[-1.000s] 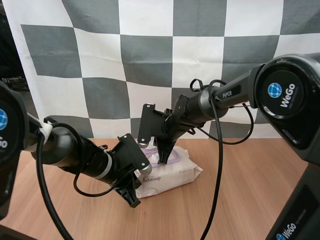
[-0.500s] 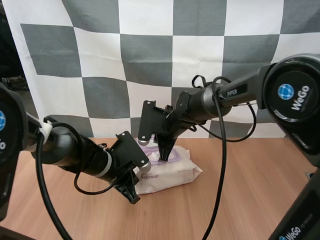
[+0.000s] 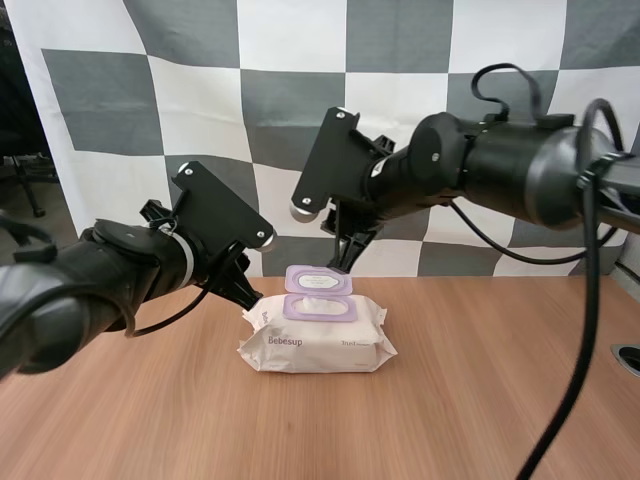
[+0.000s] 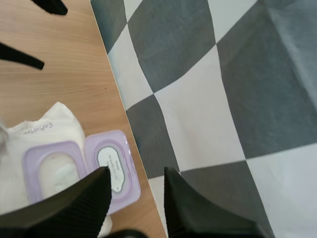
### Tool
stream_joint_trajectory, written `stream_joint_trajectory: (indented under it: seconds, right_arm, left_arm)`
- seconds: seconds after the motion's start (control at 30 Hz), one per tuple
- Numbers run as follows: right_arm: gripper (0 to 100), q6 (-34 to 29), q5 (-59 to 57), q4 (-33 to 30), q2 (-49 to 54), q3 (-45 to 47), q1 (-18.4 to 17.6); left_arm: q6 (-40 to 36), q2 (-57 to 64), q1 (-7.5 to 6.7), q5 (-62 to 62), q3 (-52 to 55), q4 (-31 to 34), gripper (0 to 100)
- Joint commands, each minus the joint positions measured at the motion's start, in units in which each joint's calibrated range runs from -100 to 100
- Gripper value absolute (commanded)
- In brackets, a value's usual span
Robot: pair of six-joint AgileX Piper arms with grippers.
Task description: Open the wet wipes lid
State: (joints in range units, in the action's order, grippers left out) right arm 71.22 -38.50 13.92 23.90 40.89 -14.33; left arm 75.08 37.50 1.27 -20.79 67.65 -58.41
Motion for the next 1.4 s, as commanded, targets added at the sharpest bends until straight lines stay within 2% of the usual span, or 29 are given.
stream_joint_trajectory:
  seconds: [0.0, 0.03, 0.07, 0.13, 0.23, 0.3, 0.37, 0.5, 0.63, 0.73, 0.8, 0.9, 1.0, 1.13, 1.23, 1.37]
  right_arm:
    - [26, -21.65, -11.92, -15.48, 23.02, 0.0, 2.5]
    - [8, -22.44, -12.76, -16.52, 24.52, 0.0, 3.1]
    - [0, -22.57, -13.66, -17.09, 26.12, 0.0, 3.86]
    - [0, -22.67, -15.61, -17.32, 29.33, 0.0, 5.15]
    - [0, -25.01, -19.1, -17.21, 34.45, 0.0, 7.05]
    - [0, -26.57, -21.84, -16.96, 36.92, 0.0, 8.03]
    - [0, -26.57, -23.0, -16.35, 37.93, 0.0, 8.52]
    - [0, -26.47, -26.43, -7.88, 44.39, 0.0, 11.58]
    - [0, -26.47, -26.33, -3.44, 51.92, 0.0, 13.61]
    - [0, -26.82, -21.6, -0.2, 57.63, 1.34, 14.81]
    - [0, -27.5, -18.17, 1.53, 60.64, 3.45, 15.49]
    - [0, -27.6, -10.99, 2.5, 63.48, 8.54, 16.85]
    - [0, -27.6, -2.77, 2.96, 65.18, 13.66, 17.89]
    - [0, -27.68, 3.2, 4.8, 66.27, 18.6, 18.42]
    - [0, -27.52, 9.42, 5.93, 66.86, 24.84, 18.58]
    - [0, -23.21, 12.2, 5.93, 66.74, 34.08, 18.58]
  left_arm:
    - [-5.9, 23.76, 3.82, -2.1, -0.06, 1.54, 69]
    - [-7.11, 24.29, 4.67, -2.63, -0.18, 1.54, 66]
    - [-7.51, 25.04, 5.59, -2.63, -0.18, 1.54, 60]
    - [-9.51, 27.31, 7.22, -1.57, -0.18, 1.34, 44]
    - [-18.24, 33.02, 9.58, 0.32, -0.18, 1.34, 15]
    - [-23.41, 37.57, 10.76, 0.32, -0.18, 1.34, 0]
    - [-26.83, 40.13, 11.14, 0.32, -0.18, 1.34, 0]
    - [-33.36, 42.38, 11.32, -1.01, -0.03, 1.34, 0]
    - [-37.4, 42.49, 11.32, -10.76, 0.24, 1.86, 0]
    - [-38.92, 42.49, 11.32, -18.77, 1.63, 4.94, 0]
    - [-39.57, 42.49, 11.32, -19.84, 2.85, 7.58, 0]
    - [-39.67, 42.49, 11.32, -18.64, 4.98, 10.68, 0]
    - [-39.67, 42.49, 11.32, -13.34, 7.46, 10.9, 0]
    - [-39.67, 42.49, 11.32, -5.53, 9.64, 9.22, 0]
    - [-39.67, 42.49, 11.32, -0.92, 13.07, 5.39, 0]
    - [-39.57, 42.49, 11.32, -0.78, 19.15, 1.89, 0]
